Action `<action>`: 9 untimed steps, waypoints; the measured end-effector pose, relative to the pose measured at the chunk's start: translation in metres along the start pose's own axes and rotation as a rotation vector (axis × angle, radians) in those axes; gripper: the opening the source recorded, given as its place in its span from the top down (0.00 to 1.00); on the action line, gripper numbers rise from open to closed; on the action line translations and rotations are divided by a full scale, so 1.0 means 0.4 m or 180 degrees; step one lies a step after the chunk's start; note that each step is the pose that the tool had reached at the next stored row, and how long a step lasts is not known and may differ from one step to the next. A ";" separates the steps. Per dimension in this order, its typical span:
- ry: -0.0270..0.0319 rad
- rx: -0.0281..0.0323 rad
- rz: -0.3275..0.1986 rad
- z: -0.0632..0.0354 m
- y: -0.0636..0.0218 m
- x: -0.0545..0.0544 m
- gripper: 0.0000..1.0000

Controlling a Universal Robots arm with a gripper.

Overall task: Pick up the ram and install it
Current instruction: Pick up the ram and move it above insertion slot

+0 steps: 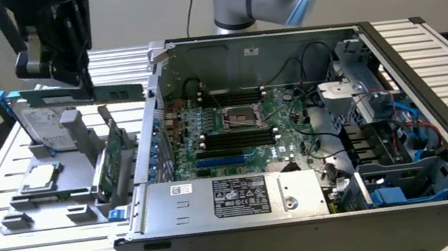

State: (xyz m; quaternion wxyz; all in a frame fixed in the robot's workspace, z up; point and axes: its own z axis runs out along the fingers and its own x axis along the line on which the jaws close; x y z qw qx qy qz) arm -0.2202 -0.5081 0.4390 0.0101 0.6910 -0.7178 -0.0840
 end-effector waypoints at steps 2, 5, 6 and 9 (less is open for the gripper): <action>0.0000 -0.0001 0.0000 0.001 -0.023 -0.003 0.86; 0.0000 -0.0001 0.0000 0.010 -0.057 -0.015 0.86; 0.0000 -0.0001 0.0000 0.014 -0.070 -0.020 0.86; 0.0000 -0.0001 0.0000 0.025 -0.103 -0.037 0.86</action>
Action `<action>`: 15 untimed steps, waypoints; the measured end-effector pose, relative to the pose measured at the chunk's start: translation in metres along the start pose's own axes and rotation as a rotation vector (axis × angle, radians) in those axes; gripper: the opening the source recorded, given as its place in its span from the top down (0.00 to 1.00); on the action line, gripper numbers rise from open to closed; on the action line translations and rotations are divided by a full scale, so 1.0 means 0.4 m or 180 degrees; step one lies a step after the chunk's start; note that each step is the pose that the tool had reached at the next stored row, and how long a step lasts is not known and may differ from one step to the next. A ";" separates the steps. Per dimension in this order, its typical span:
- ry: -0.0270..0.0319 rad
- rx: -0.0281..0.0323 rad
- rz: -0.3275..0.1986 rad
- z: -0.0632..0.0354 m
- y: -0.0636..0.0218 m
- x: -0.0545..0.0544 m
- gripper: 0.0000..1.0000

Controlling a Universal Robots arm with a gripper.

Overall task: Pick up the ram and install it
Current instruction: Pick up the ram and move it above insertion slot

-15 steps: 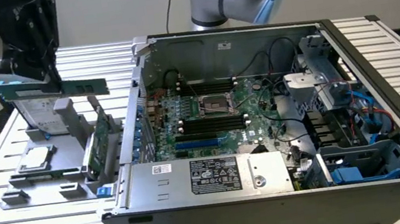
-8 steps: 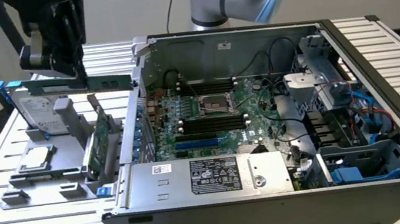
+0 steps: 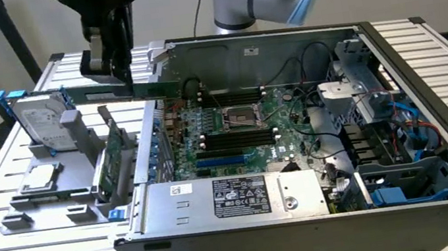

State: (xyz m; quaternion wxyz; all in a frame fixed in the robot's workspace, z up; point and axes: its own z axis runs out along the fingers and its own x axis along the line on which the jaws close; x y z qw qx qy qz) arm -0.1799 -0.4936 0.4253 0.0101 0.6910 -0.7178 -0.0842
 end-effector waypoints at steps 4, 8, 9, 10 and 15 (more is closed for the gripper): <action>0.0000 0.0000 0.0000 0.016 -0.036 -0.021 0.86; 0.0000 0.0000 -0.0001 0.032 -0.064 -0.037 0.86; 0.0000 0.0000 -0.0001 0.036 -0.072 -0.041 0.86; 0.0000 0.0000 -0.0001 0.040 -0.081 -0.044 0.86; 0.0000 0.0000 -0.0001 0.056 -0.138 -0.060 0.86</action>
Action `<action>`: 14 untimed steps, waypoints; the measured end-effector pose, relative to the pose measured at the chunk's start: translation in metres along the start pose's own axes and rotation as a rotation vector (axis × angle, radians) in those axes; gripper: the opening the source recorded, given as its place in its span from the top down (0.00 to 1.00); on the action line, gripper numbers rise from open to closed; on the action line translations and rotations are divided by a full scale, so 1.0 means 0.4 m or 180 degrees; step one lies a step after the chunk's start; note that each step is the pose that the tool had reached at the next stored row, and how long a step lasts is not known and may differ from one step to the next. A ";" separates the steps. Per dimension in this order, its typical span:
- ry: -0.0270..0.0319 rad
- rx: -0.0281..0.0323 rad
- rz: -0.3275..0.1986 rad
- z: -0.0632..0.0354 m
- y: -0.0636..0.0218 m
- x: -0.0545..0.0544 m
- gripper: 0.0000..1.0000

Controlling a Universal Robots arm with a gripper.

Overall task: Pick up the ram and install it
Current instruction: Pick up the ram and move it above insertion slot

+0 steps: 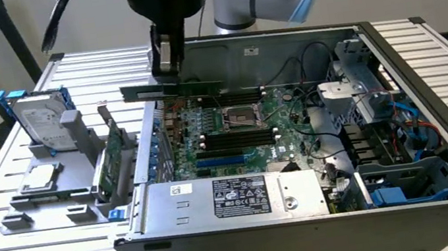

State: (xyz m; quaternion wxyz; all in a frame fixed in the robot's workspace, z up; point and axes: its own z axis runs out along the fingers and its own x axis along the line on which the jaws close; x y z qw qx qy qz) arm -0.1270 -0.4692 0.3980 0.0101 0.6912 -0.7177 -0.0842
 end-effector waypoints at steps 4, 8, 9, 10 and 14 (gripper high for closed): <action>0.0000 0.0000 -0.0001 0.014 -0.043 -0.012 0.86; 0.0003 0.0000 -0.0001 0.028 -0.087 -0.024 0.86; 0.0003 0.0000 -0.0001 0.031 -0.098 -0.028 0.86; 0.0004 0.0000 -0.0001 0.034 -0.109 -0.031 0.86; 0.0005 0.0000 -0.0003 0.050 -0.141 -0.046 0.86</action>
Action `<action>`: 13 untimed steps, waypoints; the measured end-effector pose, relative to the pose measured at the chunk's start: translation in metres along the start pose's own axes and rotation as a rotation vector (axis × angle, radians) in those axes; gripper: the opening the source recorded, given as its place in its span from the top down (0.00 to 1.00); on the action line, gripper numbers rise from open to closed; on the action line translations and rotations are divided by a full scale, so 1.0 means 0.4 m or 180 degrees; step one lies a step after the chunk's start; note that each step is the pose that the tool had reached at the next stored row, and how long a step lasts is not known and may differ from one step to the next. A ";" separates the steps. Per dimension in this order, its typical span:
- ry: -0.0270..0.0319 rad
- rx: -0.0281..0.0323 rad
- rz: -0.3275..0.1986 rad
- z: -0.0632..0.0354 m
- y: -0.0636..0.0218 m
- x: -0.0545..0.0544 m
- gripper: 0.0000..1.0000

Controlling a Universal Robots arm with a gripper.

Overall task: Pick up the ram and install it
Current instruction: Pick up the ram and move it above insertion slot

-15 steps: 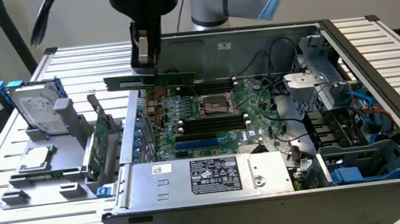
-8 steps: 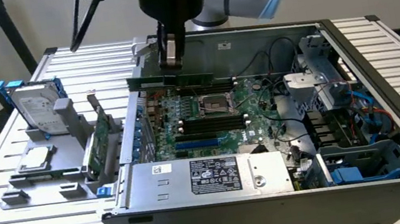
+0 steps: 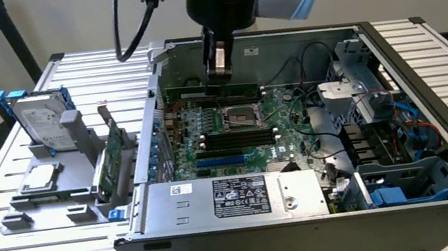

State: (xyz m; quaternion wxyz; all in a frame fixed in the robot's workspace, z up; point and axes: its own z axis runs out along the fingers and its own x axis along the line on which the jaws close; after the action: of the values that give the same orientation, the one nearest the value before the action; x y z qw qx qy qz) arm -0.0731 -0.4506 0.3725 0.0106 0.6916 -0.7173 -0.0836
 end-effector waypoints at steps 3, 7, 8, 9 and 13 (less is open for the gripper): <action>0.0003 0.0002 -0.0001 0.013 -0.009 -0.019 0.86; 0.0011 0.0017 -0.0003 0.027 -0.015 -0.059 0.86; 0.0014 0.0023 -0.0003 0.029 -0.017 -0.069 0.86; 0.0017 0.0030 -0.0003 0.032 -0.019 -0.079 0.86; 0.0035 0.0063 -0.0004 0.041 -0.030 -0.118 0.86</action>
State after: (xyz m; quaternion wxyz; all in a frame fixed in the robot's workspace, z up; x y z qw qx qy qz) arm -0.0614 -0.4024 0.3595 0.0077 0.6926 -0.7176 -0.0728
